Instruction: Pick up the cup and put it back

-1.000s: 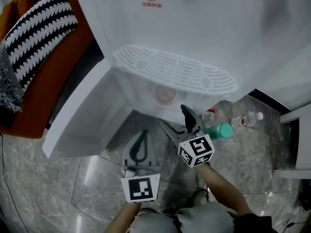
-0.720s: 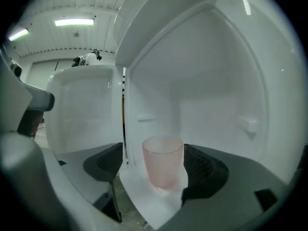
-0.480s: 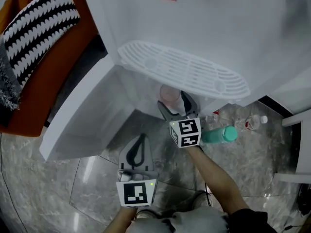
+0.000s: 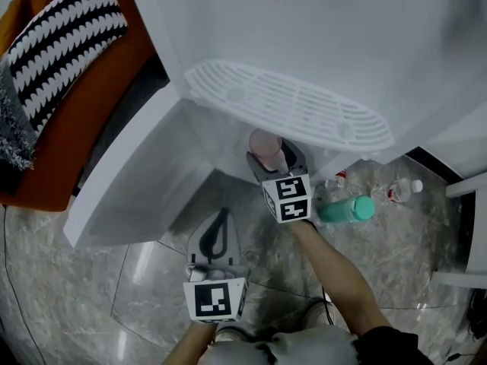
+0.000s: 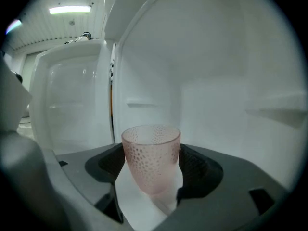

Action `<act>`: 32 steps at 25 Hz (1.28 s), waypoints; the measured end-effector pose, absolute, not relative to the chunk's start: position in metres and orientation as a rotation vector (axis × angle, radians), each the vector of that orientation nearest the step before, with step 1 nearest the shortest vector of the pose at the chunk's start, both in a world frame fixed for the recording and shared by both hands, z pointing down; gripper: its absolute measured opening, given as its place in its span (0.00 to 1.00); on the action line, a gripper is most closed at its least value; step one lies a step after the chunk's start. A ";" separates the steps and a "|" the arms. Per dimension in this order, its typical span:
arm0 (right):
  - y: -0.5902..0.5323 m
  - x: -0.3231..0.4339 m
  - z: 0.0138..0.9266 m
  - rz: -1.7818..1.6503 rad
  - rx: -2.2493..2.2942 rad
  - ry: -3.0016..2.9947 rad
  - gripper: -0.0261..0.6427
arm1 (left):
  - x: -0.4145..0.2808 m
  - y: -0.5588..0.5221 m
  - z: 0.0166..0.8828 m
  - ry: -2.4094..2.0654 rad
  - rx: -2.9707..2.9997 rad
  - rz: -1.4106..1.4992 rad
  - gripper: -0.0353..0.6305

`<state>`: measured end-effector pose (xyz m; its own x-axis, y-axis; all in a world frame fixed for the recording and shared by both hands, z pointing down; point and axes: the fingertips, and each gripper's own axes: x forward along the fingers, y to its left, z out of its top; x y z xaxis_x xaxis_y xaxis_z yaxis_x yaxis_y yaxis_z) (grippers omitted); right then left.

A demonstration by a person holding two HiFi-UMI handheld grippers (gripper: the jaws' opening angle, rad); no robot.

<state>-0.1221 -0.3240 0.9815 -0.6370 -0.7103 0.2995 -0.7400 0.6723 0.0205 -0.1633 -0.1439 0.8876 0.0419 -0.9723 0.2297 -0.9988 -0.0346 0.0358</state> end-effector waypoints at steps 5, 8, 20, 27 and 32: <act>-0.285 -0.113 0.942 0.099 1.065 -2.710 0.58 | -0.163 -0.141 0.883 -2.057 2.133 0.238 0.07; -0.250 -0.110 0.910 0.085 1.001 -2.801 0.58 | -0.172 -0.136 0.875 -2.083 2.122 0.227 0.07; -0.148 -0.065 0.836 0.205 0.883 -2.957 0.58 | -0.155 -0.125 0.859 -2.068 2.175 0.160 0.07; -0.143 -0.069 0.836 0.184 0.841 -2.942 0.58 | -0.143 -0.121 0.854 -2.052 2.212 0.179 0.07; -0.133 -0.071 0.821 0.210 0.751 -2.969 0.58 | -0.134 -0.111 0.838 -2.006 2.233 0.187 0.07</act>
